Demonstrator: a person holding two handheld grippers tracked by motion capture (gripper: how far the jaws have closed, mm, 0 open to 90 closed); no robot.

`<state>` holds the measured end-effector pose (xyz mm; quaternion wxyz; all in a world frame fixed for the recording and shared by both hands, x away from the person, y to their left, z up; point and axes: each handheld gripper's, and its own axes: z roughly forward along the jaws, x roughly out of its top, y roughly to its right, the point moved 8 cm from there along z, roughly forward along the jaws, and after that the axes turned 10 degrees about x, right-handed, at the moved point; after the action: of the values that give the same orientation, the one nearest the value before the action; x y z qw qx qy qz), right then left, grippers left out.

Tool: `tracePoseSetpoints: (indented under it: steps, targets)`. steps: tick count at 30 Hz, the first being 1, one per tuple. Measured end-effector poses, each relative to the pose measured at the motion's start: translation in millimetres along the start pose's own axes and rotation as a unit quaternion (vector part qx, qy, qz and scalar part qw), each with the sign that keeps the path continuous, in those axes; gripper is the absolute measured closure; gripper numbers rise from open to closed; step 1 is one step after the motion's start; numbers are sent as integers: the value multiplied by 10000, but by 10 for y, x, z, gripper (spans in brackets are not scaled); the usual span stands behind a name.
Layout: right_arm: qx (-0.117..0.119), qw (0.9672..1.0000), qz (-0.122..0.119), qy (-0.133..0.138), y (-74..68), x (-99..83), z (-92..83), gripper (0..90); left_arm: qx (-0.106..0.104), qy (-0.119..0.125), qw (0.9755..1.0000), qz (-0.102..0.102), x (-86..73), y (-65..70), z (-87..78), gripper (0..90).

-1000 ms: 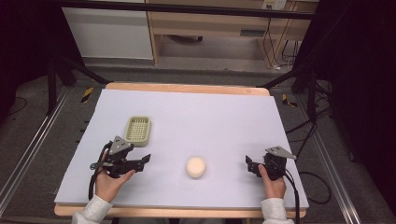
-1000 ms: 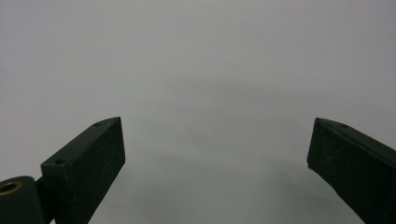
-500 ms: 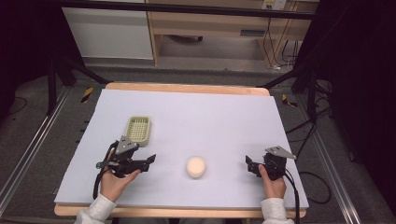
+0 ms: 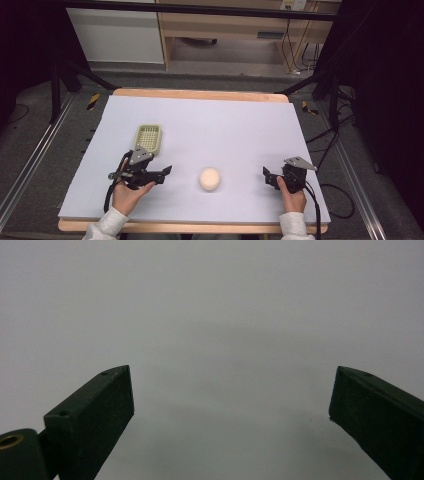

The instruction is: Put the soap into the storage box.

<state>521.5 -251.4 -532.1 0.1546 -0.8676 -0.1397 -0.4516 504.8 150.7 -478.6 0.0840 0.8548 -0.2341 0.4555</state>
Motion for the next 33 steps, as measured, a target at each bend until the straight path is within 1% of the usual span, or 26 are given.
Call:
tracePoseSetpoints:
  steps: [8, 9, 12, 14, 21, 23, 24, 28, 33]
  targets:
    - [8, 10000, -11, 8, -1, 1, 0, 46, -83, -44, 9999, 101, 27, 89, 48, 212]
    - [8, 10000, -12, 8, -1, 1, 0, 46, -91, -24, 9999, 76, 35, 103, 55, 212]
    - [6, 10000, -26, 8, 0, 2, 0, 46, -118, -22, 9999, 95, 49, 136, 66, 211]
    - [7, 10000, -30, 9, 0, 2, 0, 45, -131, -43, 9998, 154, 55, 151, 71, 211]
    - [12, 10000, -27, 6, 0, 2, 1, 46, -186, -31, 9997, 167, 94, 220, 97, 210]
    - [11, 10000, -27, 4, -1, 1, 1, 46, -202, -37, 9996, 205, 102, 235, 103, 209]
    - [12, 10000, -30, 2, -1, 1, 1, 46, -209, -26, 9996, 182, 110, 249, 107, 209]
    - [16, 10000, -31, -6, -4, 1, 3, 46, -249, -38, 9994, 252, 129, 290, 116, 208]
    - [17, 10000, -33, -7, -4, 0, 3, 46, -297, -44, 9992, 278, 157, 353, 134, 206]
